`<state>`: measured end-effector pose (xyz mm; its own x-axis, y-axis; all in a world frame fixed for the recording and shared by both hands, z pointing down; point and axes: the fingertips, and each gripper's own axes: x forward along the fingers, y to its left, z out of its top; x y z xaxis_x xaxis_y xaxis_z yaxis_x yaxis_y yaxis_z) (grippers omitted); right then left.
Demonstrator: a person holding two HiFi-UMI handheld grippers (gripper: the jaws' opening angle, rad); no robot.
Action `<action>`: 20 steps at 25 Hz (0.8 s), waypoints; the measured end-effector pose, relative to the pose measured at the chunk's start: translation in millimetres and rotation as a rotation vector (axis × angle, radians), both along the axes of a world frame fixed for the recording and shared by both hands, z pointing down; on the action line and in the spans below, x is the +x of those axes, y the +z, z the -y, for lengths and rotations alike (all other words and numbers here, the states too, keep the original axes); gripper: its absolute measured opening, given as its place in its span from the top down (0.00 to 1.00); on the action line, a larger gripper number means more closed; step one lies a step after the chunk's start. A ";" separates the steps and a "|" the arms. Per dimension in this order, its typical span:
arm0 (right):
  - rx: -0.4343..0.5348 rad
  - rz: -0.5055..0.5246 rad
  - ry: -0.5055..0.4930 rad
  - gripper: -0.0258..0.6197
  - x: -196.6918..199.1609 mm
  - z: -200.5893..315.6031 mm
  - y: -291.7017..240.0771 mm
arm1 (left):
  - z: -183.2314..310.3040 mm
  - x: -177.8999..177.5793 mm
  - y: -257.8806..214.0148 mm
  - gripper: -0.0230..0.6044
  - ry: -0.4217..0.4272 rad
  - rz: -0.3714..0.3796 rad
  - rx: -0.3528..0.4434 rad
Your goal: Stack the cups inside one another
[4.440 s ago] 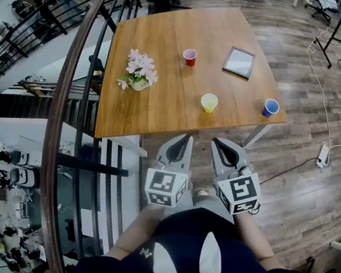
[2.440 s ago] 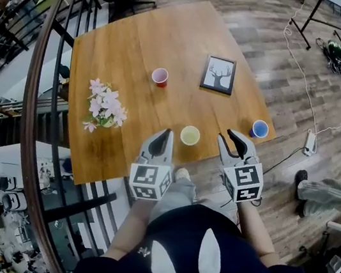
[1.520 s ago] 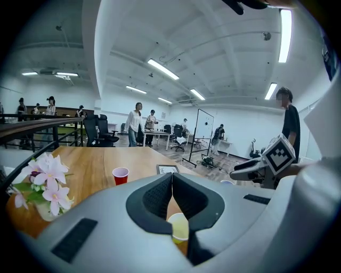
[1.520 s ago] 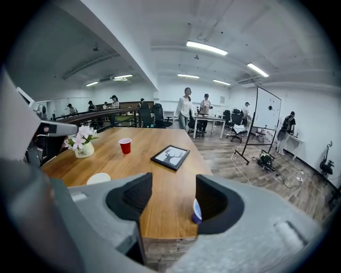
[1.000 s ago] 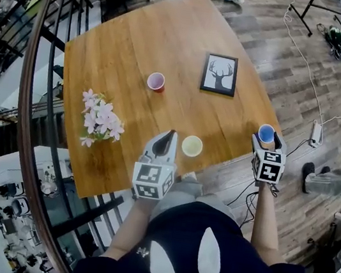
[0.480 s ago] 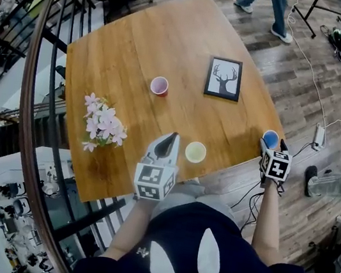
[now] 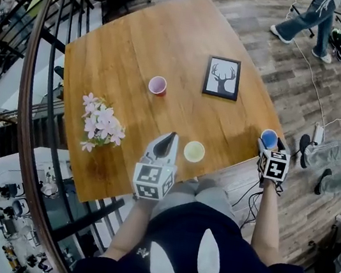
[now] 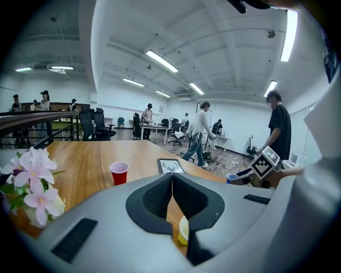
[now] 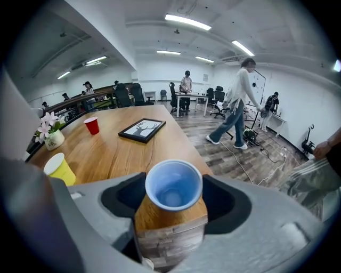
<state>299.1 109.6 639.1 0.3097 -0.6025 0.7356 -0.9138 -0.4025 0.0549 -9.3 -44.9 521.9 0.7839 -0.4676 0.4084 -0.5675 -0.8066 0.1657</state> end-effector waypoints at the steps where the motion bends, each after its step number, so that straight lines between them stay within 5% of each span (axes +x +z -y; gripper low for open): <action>1: 0.005 -0.005 -0.006 0.45 -0.4 1.0 -2.4 | -0.3 -1.2 0.1 0.93 -0.004 -0.002 -0.001; 20: 0.099 -0.071 -0.248 0.45 -22.3 73.6 -74.8 | 15.7 -30.0 -16.2 0.93 -0.200 -0.048 -0.001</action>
